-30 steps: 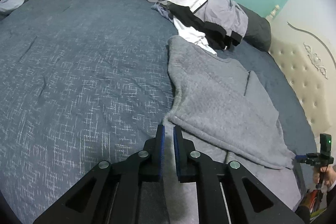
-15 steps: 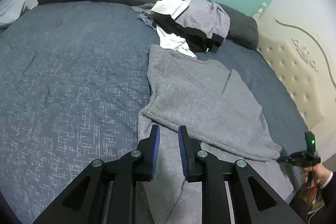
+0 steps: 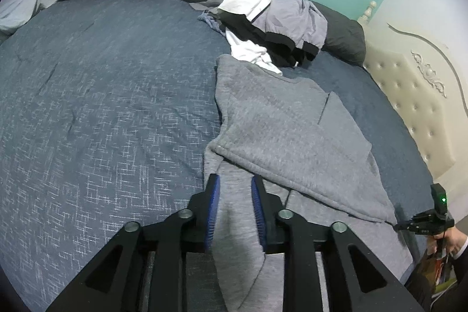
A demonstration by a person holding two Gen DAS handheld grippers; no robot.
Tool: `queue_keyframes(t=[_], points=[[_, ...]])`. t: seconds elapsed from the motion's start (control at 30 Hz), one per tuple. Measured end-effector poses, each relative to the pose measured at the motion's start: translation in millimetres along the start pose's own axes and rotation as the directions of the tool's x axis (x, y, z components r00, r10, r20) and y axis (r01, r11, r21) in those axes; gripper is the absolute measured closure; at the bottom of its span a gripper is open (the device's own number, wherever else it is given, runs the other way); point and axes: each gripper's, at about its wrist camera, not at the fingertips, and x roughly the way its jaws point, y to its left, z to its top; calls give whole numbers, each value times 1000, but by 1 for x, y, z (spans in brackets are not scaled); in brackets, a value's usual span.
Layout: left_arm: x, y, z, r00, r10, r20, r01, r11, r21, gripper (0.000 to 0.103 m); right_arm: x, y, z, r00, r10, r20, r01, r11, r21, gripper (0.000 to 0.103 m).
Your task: Fold clothes
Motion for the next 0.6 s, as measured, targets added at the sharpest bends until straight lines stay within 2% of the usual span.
queue_keyframes(t=[0.2, 0.37, 0.5, 0.6], points=[[17, 9, 15, 1000, 6, -2, -6, 1000, -19, 71, -40, -12, 25, 993, 1, 119, 1, 1000, -15, 98], [48, 0, 40, 1000, 6, -28, -6, 1000, 12, 70, -52, -17, 68, 980, -20, 196, 18, 1000, 12, 84], [73, -3, 58, 999, 17, -50, -15, 999, 33, 69, -42, -22, 104, 974, -33, 223, 24, 999, 39, 84], [88, -4, 63, 998, 6, -70, -3, 999, 43, 69, -30, -24, 138, 972, -5, 235, -7, 999, 48, 84]])
